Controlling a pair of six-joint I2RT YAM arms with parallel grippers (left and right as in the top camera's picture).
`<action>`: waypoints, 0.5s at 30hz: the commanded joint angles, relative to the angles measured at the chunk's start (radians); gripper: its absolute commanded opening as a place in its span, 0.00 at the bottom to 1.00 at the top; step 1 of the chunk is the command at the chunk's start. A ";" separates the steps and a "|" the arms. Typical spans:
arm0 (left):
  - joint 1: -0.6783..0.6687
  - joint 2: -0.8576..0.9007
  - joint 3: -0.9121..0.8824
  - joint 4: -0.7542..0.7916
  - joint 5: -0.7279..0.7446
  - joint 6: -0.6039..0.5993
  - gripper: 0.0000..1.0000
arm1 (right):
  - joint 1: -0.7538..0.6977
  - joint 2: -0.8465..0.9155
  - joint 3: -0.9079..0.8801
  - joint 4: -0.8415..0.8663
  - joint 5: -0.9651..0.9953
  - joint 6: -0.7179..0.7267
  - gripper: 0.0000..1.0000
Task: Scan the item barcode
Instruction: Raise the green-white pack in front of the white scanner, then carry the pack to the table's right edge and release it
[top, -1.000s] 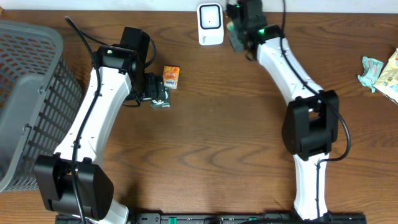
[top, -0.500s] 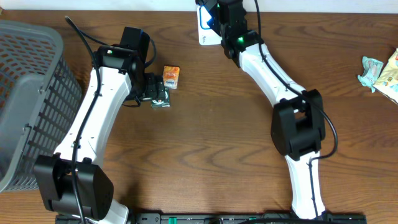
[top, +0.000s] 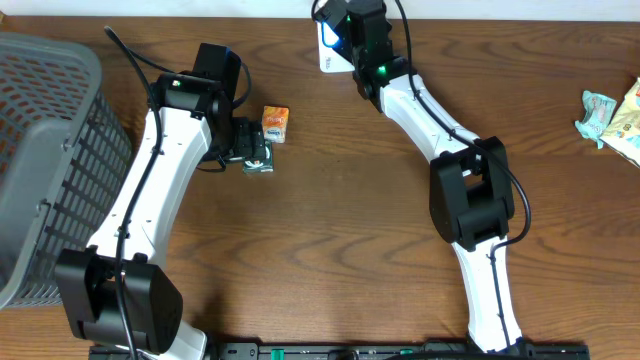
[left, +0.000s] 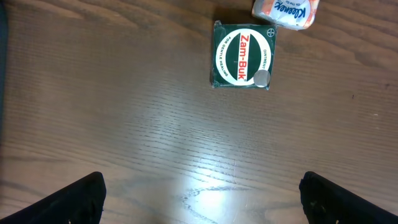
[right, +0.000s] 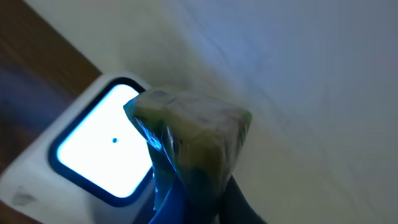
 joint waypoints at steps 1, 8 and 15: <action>0.005 -0.003 0.013 -0.003 -0.009 0.006 0.98 | -0.028 -0.037 0.003 -0.045 0.121 0.060 0.01; 0.005 -0.003 0.013 -0.003 -0.009 0.006 0.98 | -0.169 -0.069 0.003 -0.291 0.292 0.169 0.01; 0.005 -0.003 0.013 -0.003 -0.009 0.006 0.98 | -0.417 -0.070 0.003 -0.604 0.307 0.302 0.13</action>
